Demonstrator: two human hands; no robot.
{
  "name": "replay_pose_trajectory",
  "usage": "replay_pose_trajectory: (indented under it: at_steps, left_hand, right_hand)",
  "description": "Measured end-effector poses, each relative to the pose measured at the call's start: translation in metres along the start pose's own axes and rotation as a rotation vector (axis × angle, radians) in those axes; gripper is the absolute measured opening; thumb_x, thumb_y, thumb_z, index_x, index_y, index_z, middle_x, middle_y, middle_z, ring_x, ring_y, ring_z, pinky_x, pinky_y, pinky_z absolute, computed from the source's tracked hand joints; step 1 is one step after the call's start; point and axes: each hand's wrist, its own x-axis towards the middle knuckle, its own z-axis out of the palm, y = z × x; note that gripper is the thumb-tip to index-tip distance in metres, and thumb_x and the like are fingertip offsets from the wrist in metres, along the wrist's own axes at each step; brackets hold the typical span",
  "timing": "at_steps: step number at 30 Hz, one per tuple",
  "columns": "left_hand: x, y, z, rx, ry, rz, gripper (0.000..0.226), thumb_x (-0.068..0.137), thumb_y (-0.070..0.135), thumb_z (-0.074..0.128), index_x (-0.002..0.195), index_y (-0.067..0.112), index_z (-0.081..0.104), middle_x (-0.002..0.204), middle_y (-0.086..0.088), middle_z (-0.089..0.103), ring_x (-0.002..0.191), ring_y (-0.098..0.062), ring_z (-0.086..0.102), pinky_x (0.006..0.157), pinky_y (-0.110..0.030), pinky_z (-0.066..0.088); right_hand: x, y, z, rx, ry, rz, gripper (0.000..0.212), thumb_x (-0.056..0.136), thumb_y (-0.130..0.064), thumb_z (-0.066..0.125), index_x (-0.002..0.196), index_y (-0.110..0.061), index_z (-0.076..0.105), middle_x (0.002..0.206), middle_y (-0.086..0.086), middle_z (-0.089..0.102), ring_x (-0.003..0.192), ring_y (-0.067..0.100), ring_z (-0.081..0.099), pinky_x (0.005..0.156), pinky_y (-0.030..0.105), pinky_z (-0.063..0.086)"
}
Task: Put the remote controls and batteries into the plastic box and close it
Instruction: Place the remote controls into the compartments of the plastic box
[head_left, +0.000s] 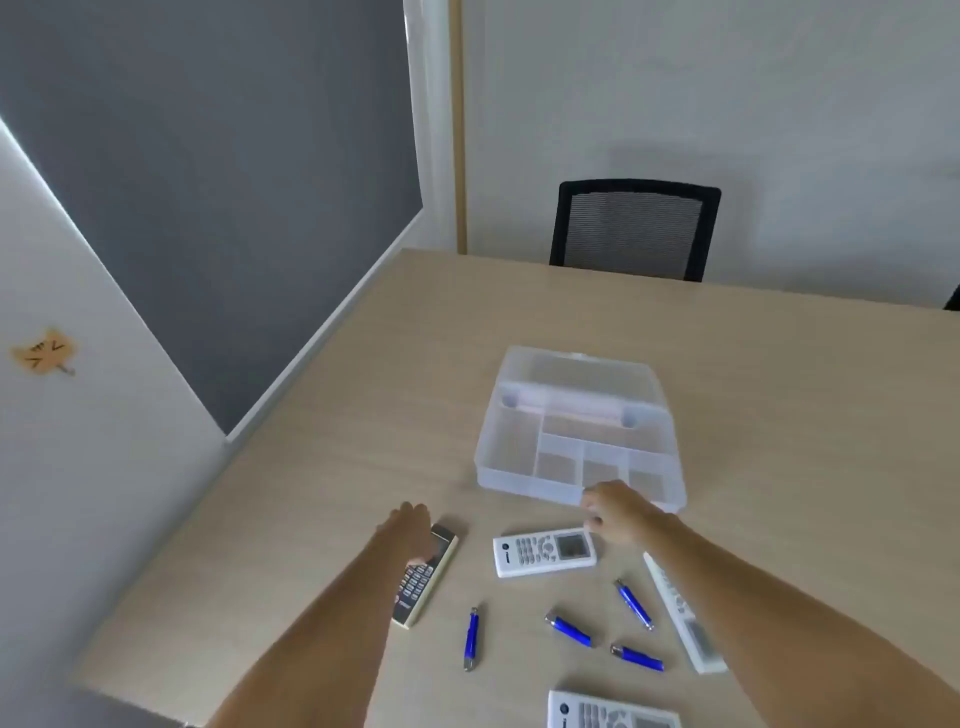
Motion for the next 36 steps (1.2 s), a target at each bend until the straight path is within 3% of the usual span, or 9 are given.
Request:
replay_pose_trajectory:
  at_steps: [6, 9, 14, 18, 20, 23, 27, 31, 36]
  left_hand:
    - [0.012, -0.024, 0.054, 0.002, -0.05, -0.035, 0.082, 0.074, 0.043, 0.072, 0.136, 0.008, 0.032, 0.131, -0.009, 0.041, 0.121, -0.027, 0.048, 0.094, -0.036, 0.048]
    - [0.018, -0.024, 0.05, -0.014, -0.002, -0.01, 0.074, 0.075, 0.038, 0.07, 0.132, 0.006, 0.033, 0.129, -0.01, 0.043, 0.114, -0.031, 0.055, 0.089, -0.039, 0.05]
    - [0.034, -0.002, 0.018, -0.6, 0.239, 0.044, 0.041, 0.073, 0.019, 0.067, 0.102, 0.011, 0.04, 0.09, -0.01, 0.061, 0.071, -0.027, 0.061, 0.051, -0.033, 0.051]
    - [0.062, 0.054, -0.031, -0.919, 0.308, 0.192, 0.045, 0.079, 0.031, 0.072, 0.104, 0.021, 0.036, 0.087, -0.005, 0.061, 0.081, -0.031, 0.066, 0.061, -0.05, 0.061]
    - [0.08, 0.084, -0.046, -0.968, 0.341, 0.247, 0.043, 0.086, 0.026, 0.066, 0.115, 0.018, 0.035, 0.092, -0.005, 0.062, 0.084, -0.032, 0.067, 0.064, -0.052, 0.061]
    - [0.109, 0.117, -0.046, -0.896, 0.373, 0.26, 0.041, 0.095, 0.022, 0.053, 0.126, 0.008, 0.031, 0.101, -0.01, 0.062, 0.085, -0.033, 0.065, 0.069, -0.042, 0.057]
    - [0.137, 0.131, -0.026, -0.72, 0.342, 0.166, 0.033, 0.098, 0.017, 0.04, 0.127, 0.004, 0.03, 0.108, -0.019, 0.059, 0.087, -0.039, 0.063, 0.069, -0.047, 0.055]
    - [0.152, 0.138, -0.012, -0.501, 0.267, 0.116, 0.05, 0.097, 0.015, 0.038, 0.142, 0.01, 0.018, 0.122, -0.017, 0.055, 0.099, -0.038, 0.063, 0.084, -0.053, 0.052]
    - [0.166, 0.139, -0.004, -0.257, 0.229, 0.05, 0.046, 0.101, 0.019, 0.035, 0.142, 0.007, 0.017, 0.12, -0.019, 0.052, 0.103, -0.039, 0.061, 0.081, -0.049, 0.053]
  right_hand:
    - [0.02, -0.025, 0.072, -0.106, -0.125, 0.003, 0.064, 0.078, -0.017, 0.064, 0.136, -0.01, 0.039, 0.143, 0.009, 0.041, 0.134, 0.028, 0.037, 0.106, 0.04, 0.039]
    - [0.031, -0.031, 0.086, -0.188, -0.108, 0.03, 0.077, 0.078, -0.018, 0.064, 0.144, -0.011, 0.025, 0.147, 0.011, 0.033, 0.134, 0.03, 0.034, 0.107, 0.042, 0.036]
    - [0.037, -0.024, 0.077, -0.223, -0.155, -0.046, 0.056, 0.083, -0.029, 0.056, 0.13, -0.005, 0.038, 0.13, 0.016, 0.042, 0.116, 0.034, 0.045, 0.096, 0.042, 0.041]
    - [0.021, -0.011, 0.035, 0.043, -0.14, -0.186, 0.044, 0.084, -0.037, 0.053, 0.117, -0.01, 0.038, 0.107, 0.005, 0.052, 0.083, 0.017, 0.044, 0.069, 0.022, 0.037]
    - [0.013, -0.002, 0.003, 0.24, -0.088, -0.199, 0.051, 0.084, -0.037, 0.057, 0.125, -0.015, 0.035, 0.097, -0.006, 0.044, 0.073, 0.005, 0.042, 0.061, 0.012, 0.032]
    - [0.035, 0.034, -0.031, 0.407, 0.086, -0.165, 0.067, 0.082, -0.043, 0.059, 0.138, -0.024, 0.027, 0.102, -0.005, 0.05, 0.076, -0.003, 0.048, 0.07, 0.019, 0.041]
    - [0.094, 0.086, -0.053, 0.278, 0.271, 0.055, 0.053, 0.092, -0.049, 0.041, 0.138, -0.028, 0.028, 0.1, 0.012, 0.055, 0.09, 0.03, 0.054, 0.08, 0.042, 0.046]
    - [0.14, 0.102, -0.05, -0.03, 0.158, 0.166, 0.041, 0.097, -0.041, 0.027, 0.136, -0.029, 0.032, 0.11, 0.02, 0.057, 0.105, 0.036, 0.052, 0.089, 0.046, 0.038]
    - [0.168, 0.096, -0.028, -0.012, -0.01, 0.128, 0.041, 0.096, -0.04, 0.029, 0.136, -0.034, 0.036, 0.12, 0.018, 0.058, 0.113, 0.036, 0.048, 0.097, 0.045, 0.03]
